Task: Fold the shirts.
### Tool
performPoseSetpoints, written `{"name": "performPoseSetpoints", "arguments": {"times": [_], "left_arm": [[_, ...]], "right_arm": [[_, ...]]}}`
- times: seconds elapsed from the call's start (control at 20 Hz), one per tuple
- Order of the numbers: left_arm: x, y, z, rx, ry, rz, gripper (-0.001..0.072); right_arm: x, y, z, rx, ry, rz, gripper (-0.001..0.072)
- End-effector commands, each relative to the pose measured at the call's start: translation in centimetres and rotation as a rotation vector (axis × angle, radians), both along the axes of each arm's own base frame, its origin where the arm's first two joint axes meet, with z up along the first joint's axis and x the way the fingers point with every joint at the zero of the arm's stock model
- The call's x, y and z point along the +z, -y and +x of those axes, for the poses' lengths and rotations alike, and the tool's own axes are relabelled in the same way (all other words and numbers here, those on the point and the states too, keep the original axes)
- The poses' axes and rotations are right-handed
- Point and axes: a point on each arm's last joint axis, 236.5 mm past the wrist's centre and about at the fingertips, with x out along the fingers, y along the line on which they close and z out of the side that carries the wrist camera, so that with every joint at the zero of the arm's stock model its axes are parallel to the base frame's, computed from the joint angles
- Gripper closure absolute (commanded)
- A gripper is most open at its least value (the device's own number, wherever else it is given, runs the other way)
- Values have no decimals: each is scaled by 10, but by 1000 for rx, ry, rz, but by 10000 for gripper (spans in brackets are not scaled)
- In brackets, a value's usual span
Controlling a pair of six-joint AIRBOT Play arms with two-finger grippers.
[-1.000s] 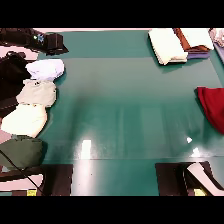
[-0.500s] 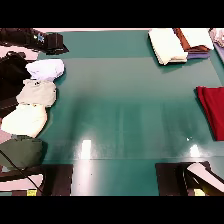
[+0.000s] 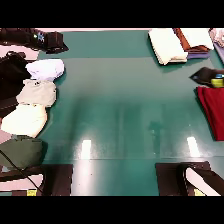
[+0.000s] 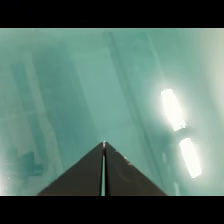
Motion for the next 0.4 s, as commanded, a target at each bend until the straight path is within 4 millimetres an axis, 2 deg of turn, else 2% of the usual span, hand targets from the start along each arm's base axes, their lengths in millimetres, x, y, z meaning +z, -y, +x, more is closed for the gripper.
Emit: {"name": "performPoseSetpoints", "arguments": {"times": [0.0, 0.05, 0.15, 0.25, 0.35], "left_arm": [[5, -1, 5, 13, 27, -8, 684], [6, -1, 6, 16, 32, -10, 684], [8, -1, 8, 19, 40, -12, 684], [11, -1, 11, 26, 55, -18, 684], [14, -2, 14, 34, 72, -24, 684]], "right_arm": [[8, -104, -13, 275, 42, 0, 660], [10, -123, -18, 325, 57, 2, 694], [13, -149, -25, 392, 75, 7, 695], [14, -161, -30, 425, 81, 10, 694], [14, -163, -32, 431, 78, 11, 694]]}}
